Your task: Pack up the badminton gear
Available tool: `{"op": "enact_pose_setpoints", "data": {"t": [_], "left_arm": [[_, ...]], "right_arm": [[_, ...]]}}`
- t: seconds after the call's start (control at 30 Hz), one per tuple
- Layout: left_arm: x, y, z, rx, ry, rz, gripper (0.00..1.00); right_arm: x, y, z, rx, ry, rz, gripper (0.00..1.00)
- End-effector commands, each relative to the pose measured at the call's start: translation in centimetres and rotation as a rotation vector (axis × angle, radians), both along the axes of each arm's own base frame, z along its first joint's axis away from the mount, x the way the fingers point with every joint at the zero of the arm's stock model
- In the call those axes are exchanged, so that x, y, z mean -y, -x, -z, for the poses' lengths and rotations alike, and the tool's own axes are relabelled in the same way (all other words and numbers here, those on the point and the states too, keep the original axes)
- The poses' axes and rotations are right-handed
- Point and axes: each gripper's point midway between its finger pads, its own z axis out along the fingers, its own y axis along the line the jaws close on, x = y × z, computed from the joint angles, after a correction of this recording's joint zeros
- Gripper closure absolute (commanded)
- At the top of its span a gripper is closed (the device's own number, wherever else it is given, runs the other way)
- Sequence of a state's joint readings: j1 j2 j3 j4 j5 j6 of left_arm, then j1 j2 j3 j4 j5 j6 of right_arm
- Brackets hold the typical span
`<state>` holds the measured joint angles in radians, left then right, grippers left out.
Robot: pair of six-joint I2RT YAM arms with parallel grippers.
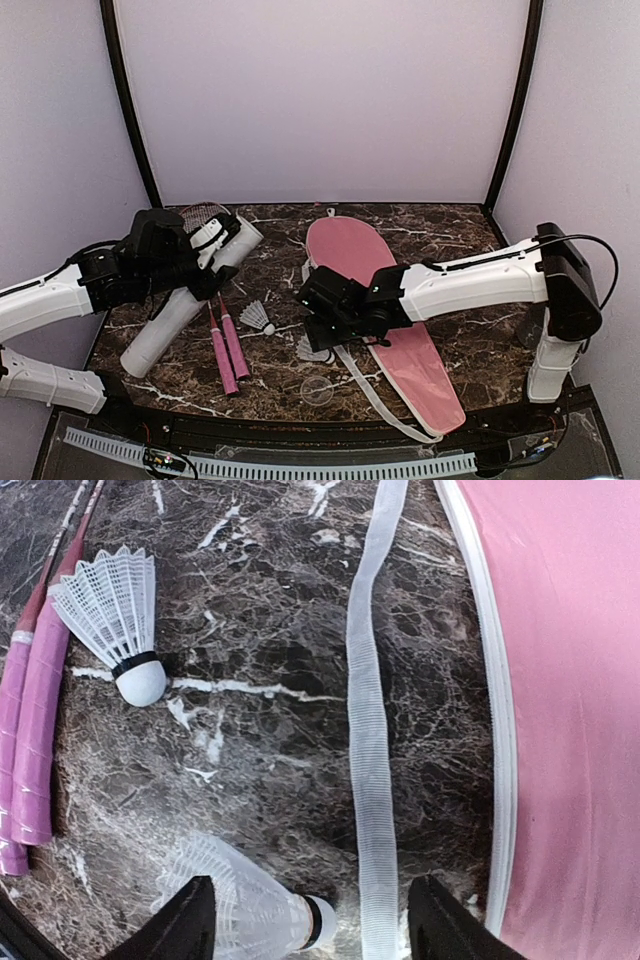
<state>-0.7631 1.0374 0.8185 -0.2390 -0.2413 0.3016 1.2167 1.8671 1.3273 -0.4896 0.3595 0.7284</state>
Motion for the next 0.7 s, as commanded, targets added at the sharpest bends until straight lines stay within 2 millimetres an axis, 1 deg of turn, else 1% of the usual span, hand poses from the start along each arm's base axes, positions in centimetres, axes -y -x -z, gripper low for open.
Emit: {"op": "enact_pose_setpoints", "data": {"t": [0.0,0.07,0.17,0.27,0.4,0.5,0.53,0.67], "left_arm": [[0.5,-0.2,-1.6,0.020,0.041,0.007,0.40],[0.5,-0.2,-1.6,0.018,0.040,0.011,0.40],[0.5,-0.2,-1.6,0.018,0.040,0.010,0.40],[0.4,-0.2,-1.7,0.021,0.037,0.007,0.40],[0.3,-0.2,-1.8,0.027,0.037,0.005,0.40],[0.4,-0.1,-1.8,0.028,0.040,0.008,0.40],[0.4,-0.1,-1.8,0.026,0.041,0.008,0.40],[0.5,-0.1,-1.8,0.023,0.042,0.013,0.40]], "right_arm": [[0.9,0.0,0.3,0.000,-0.010,-0.008,0.28],[0.3,-0.1,-0.1,0.010,-0.027,-0.047,0.23],[-0.2,-0.7,-0.8,0.010,-0.053,-0.073,0.24],[-0.4,-1.2,-1.0,0.007,-0.053,-0.077,0.33],[-0.1,-1.1,-0.5,-0.006,-0.019,-0.078,0.51],[0.4,-0.7,0.1,-0.030,-0.002,-0.075,0.63],[0.6,-0.6,0.1,-0.035,0.004,-0.073,0.66],[1.5,-0.2,-0.1,-0.046,0.026,-0.070,0.71]]}}
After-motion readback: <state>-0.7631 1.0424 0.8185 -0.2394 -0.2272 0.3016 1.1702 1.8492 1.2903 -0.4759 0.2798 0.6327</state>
